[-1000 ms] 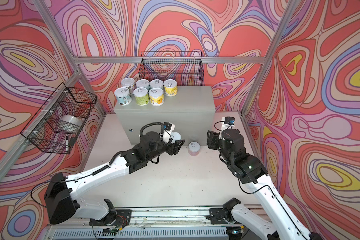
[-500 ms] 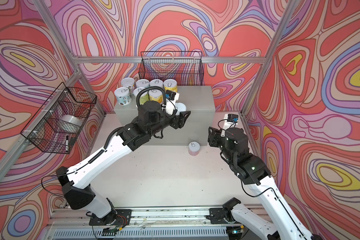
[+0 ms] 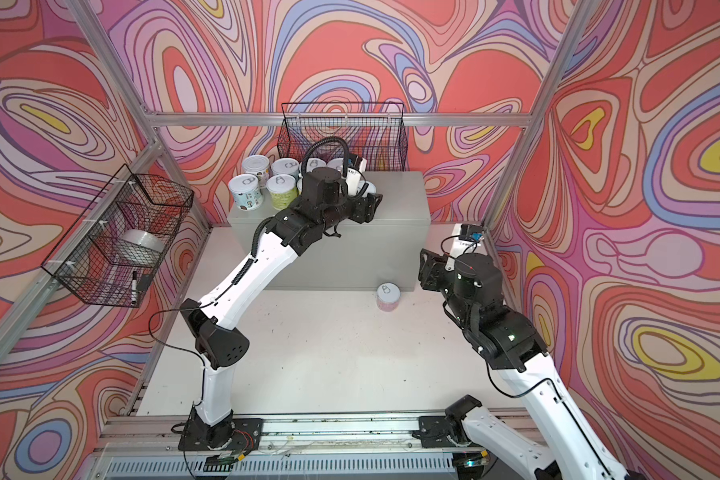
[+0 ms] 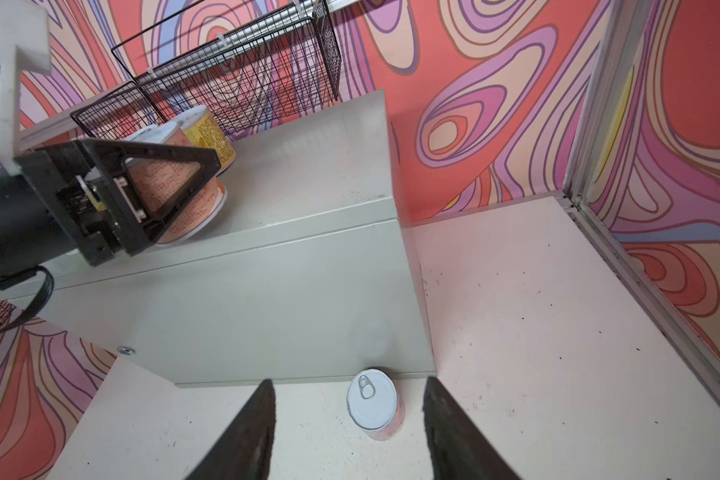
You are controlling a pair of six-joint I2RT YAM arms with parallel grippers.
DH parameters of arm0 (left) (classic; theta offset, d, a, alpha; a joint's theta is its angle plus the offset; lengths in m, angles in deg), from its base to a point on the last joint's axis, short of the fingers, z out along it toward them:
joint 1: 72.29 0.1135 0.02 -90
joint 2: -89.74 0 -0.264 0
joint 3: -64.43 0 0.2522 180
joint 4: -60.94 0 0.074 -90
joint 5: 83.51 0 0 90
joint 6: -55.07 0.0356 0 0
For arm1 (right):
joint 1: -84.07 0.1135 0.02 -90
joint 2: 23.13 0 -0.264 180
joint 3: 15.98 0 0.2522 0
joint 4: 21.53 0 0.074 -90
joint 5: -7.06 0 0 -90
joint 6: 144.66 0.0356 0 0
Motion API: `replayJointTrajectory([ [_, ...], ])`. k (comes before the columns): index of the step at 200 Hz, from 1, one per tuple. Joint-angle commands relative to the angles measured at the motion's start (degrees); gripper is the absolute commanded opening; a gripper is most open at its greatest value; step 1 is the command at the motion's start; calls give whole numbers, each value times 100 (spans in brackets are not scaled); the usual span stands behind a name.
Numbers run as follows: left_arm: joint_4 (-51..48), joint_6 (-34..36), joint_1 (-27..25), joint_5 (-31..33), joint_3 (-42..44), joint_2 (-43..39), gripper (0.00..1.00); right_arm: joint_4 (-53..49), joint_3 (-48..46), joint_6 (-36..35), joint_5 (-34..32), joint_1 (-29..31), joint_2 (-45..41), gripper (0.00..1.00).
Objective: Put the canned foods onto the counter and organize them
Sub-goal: 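Lift the orange can with the left gripper and carry it over the cabinet top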
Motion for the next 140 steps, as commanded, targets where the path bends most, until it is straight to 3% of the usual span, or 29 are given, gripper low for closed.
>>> replayJointTrajectory([
  [1,-189,94,107,-150,-508,198,0,-25,46,-105,-150,-3,-31,58],
  [49,462,-81,159,-161,476,-126,0,39,-30,-97,-118,-2,65,58],
  [81,540,-99,158,-54,558,-106,0,85,-65,-111,-128,-3,101,58],
  [99,584,-101,157,6,530,-57,26,92,-67,-105,-130,-3,136,59],
  [108,584,-100,162,15,477,-25,43,110,-73,-101,-120,-3,148,59],
  [140,473,-23,165,39,164,146,66,153,-43,-120,-109,-3,182,59],
])
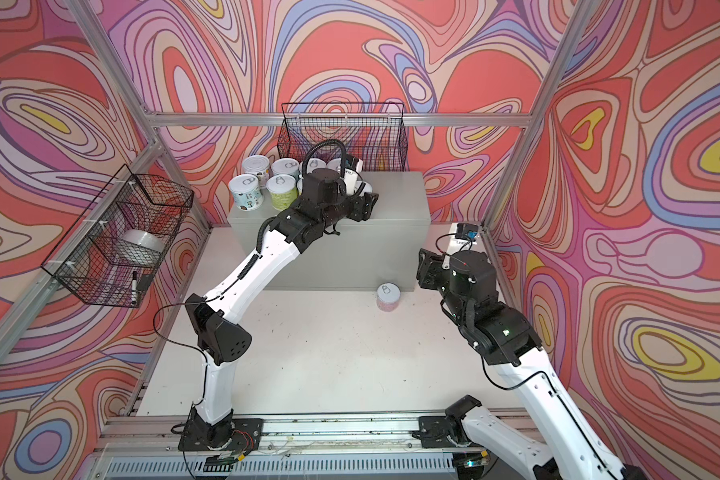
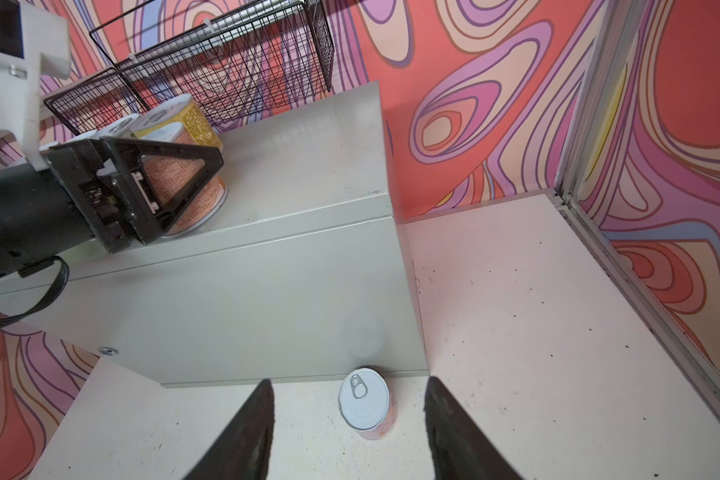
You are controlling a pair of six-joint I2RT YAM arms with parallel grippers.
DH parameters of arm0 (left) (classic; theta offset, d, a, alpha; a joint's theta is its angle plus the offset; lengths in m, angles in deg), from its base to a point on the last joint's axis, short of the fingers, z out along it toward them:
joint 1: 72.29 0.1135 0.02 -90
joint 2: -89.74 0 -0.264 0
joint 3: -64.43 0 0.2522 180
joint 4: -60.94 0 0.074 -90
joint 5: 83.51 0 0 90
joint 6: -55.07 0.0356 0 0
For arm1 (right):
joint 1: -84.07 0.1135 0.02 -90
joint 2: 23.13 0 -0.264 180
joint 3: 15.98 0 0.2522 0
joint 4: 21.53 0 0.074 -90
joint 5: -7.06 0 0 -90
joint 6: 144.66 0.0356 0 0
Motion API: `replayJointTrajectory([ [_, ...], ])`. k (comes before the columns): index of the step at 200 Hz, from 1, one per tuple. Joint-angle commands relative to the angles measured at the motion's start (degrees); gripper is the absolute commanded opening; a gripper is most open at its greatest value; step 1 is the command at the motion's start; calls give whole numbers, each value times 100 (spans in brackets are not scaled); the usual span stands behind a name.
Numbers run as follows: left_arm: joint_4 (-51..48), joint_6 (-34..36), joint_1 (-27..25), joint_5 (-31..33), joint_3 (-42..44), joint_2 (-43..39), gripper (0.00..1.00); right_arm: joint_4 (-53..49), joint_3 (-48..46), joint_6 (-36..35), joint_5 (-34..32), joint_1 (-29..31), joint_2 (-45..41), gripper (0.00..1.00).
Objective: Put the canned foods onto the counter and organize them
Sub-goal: 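Set the orange can by the yellow cans, open left gripper while right approaches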
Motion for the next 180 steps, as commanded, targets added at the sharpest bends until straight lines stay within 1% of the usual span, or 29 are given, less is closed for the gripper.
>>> replayJointTrajectory([
  [1,37,5,-1,72,-290,129,66,136,-36,-78,-52,-3,31,59],
  [9,54,7,-3,83,-311,143,71,132,-27,-84,-61,-3,41,59],
  [16,70,4,1,76,-341,156,81,151,-25,-93,-51,-2,48,59],
  [23,77,10,1,82,-377,161,86,168,-26,-99,-55,-3,55,59],
  [29,91,22,-6,82,-389,161,96,177,-25,-100,-52,-3,60,59],
  [33,108,26,-6,91,-401,161,99,183,-26,-110,-61,-3,65,59],
  [76,83,184,-6,176,-642,218,100,305,1,-142,-24,-3,180,60],
  [108,273,302,-5,201,-655,135,100,450,22,-173,-24,-3,224,60],
  [126,278,355,-5,208,-812,131,100,555,132,-249,-7,-4,326,60],
  [157,278,474,-6,229,-1122,115,100,740,443,-410,151,-3,724,60],
  [180,346,561,-6,276,-1187,2,100,972,699,-504,317,-3,1045,59],
])
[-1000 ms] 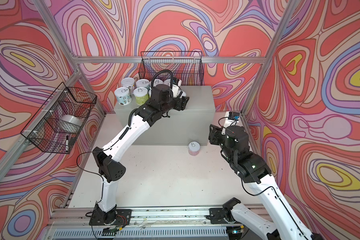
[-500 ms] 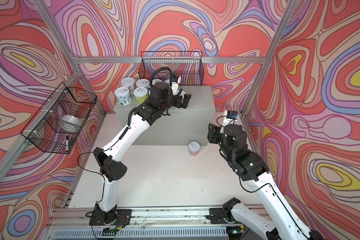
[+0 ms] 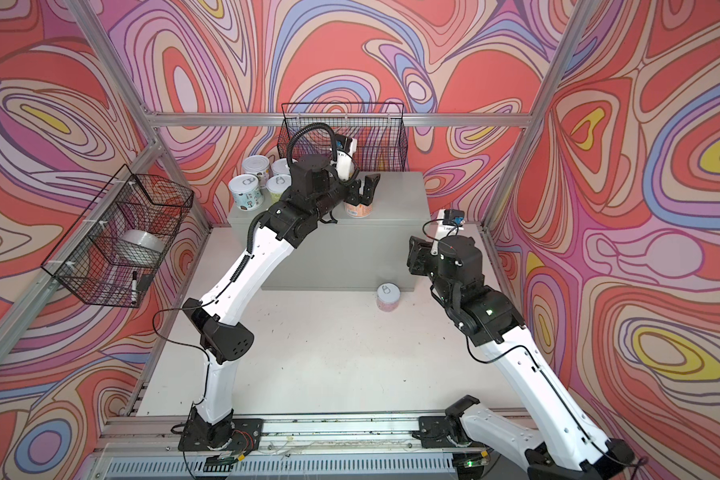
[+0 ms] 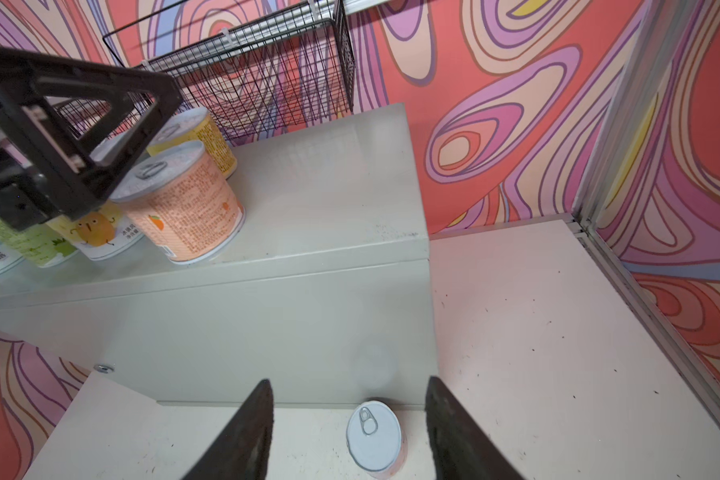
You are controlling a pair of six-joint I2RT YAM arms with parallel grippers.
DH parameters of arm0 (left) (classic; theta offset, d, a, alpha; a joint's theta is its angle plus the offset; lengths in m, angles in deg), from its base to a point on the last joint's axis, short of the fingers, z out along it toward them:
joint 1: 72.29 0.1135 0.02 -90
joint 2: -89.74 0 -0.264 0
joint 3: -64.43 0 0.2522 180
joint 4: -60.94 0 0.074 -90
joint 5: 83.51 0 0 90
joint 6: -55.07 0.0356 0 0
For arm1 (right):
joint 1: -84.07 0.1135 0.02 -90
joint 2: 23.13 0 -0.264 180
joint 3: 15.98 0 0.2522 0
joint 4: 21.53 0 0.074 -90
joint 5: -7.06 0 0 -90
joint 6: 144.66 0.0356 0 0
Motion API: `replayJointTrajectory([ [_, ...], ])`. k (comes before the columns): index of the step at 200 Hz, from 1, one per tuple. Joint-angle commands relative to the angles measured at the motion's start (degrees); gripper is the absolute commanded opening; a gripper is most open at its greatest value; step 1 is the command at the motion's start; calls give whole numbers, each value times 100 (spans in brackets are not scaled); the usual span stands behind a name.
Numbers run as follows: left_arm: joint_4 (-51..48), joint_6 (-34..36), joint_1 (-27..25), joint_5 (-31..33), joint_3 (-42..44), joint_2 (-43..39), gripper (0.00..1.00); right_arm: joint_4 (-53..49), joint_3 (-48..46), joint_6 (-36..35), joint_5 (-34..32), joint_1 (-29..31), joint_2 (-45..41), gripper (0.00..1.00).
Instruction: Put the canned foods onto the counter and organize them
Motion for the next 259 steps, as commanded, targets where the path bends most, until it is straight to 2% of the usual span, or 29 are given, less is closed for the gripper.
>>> replayJointTrajectory([
  [1,189,211,-6,91,-158,-116,100,372,297,-201,211,-3,239,59],
  [20,166,243,0,75,-189,-284,100,529,579,-359,512,-3,571,57],
  [37,-84,182,-4,-166,-157,-567,100,562,891,-534,820,-3,887,51],
  [52,-295,37,-5,-278,168,-985,100,568,1166,-687,1109,-3,1122,47],
  [98,45,-217,-32,-220,2846,-3158,100,526,1758,-1152,1604,-11,1813,48],
  [156,-288,-714,-67,-175,5737,-5140,100,655,1922,-1461,1973,-43,2291,46],
  [180,367,-854,-67,-305,7165,-5862,100,1044,1761,-1550,2099,-83,2307,47],
  [202,515,-1045,-67,-369,7825,-6084,100,1267,1761,-1619,2270,-144,2455,47],
  [259,853,-1257,-67,-423,8511,-6049,100,1834,1623,-1590,2785,-393,2762,48],
])
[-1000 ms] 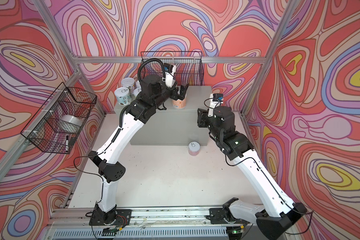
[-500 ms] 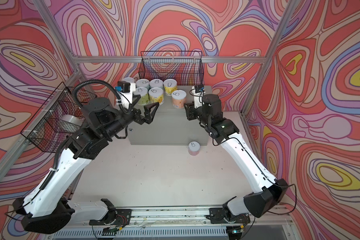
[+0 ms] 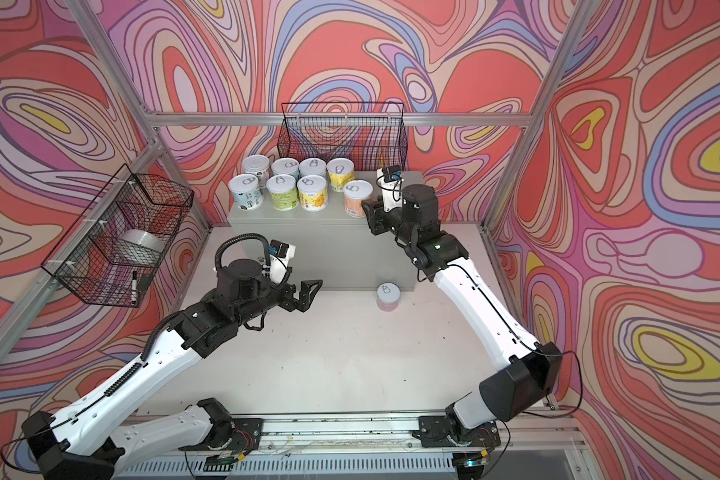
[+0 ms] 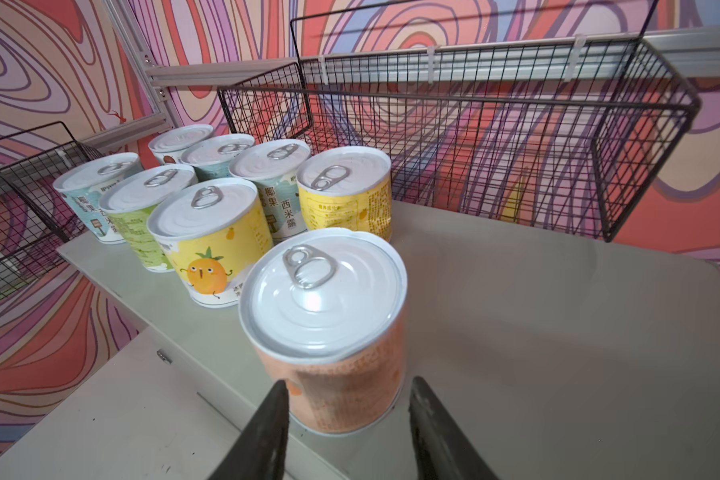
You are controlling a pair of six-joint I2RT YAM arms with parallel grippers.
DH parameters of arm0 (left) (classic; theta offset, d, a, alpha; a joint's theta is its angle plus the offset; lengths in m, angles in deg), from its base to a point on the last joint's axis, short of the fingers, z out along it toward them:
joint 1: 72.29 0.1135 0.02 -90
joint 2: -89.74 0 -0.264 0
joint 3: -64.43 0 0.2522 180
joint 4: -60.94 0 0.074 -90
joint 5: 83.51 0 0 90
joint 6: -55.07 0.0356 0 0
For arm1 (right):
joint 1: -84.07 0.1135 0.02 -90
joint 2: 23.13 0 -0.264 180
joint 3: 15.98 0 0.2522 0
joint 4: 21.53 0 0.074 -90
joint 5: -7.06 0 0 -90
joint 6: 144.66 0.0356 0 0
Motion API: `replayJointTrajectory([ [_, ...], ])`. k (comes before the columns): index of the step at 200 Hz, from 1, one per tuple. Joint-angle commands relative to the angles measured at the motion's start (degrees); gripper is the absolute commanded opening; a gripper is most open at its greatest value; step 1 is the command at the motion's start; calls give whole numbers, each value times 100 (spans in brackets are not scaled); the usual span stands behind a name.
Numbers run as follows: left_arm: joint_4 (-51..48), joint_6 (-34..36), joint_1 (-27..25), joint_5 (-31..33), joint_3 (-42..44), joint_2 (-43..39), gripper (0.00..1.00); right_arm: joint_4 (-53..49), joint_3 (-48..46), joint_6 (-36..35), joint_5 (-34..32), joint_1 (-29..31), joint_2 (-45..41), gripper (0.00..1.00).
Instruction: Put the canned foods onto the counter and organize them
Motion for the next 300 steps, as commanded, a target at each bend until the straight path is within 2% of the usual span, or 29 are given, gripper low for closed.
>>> replayJointTrajectory([
  [1,431,-182,-19,-28,135,-97,100,389,-132,6,372,-120,105,48],
  [65,649,-199,-15,37,471,19,100,513,-10,-221,854,-179,295,48],
  [81,710,-233,-19,47,551,31,100,607,-147,-260,877,-223,106,48],
  [103,791,-261,-19,55,645,34,100,905,-484,-61,453,-288,-278,48],
  [128,831,-278,-19,63,677,94,100,764,-479,28,-130,-298,-437,48],
  [170,877,-270,-17,27,622,209,100,324,-190,219,-824,-308,-211,47],
  [300,880,-287,-14,230,701,233,100,168,412,342,-301,-305,606,47],
])
